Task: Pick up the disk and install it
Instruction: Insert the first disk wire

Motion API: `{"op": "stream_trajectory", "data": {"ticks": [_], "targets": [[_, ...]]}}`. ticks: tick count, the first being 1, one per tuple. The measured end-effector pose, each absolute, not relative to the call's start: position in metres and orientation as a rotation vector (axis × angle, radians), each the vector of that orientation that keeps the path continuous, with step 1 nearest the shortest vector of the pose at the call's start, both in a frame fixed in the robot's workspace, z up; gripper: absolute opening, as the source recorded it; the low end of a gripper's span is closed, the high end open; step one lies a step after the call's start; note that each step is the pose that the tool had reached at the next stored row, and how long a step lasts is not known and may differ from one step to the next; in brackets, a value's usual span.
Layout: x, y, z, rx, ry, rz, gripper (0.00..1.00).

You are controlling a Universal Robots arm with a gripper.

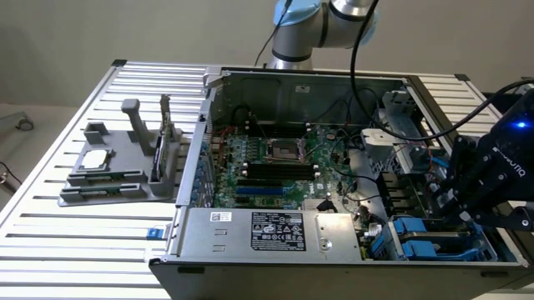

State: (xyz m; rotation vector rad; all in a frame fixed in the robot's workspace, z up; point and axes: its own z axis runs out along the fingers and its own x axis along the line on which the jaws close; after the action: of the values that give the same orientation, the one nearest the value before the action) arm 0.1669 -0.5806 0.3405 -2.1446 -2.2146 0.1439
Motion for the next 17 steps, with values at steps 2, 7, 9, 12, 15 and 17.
{"op": "stream_trajectory", "data": {"ticks": [2,7,9,12,15,17], "targets": [[0.1669,-0.5811,0.3402,-2.147,-2.212,0.144,0.17],[0.1670,-0.5819,0.3398,-2.155,-2.204,0.143,0.17],[0.1669,-0.5821,0.3395,-2.157,-2.201,0.143,0.17],[0.1670,-0.5825,0.3392,-2.160,-2.198,0.142,0.17],[0.1669,-0.5826,0.3390,-2.160,-2.195,0.139,0.17],[0.1669,-0.5826,0.3391,-2.159,-2.194,0.137,0.17]]}}
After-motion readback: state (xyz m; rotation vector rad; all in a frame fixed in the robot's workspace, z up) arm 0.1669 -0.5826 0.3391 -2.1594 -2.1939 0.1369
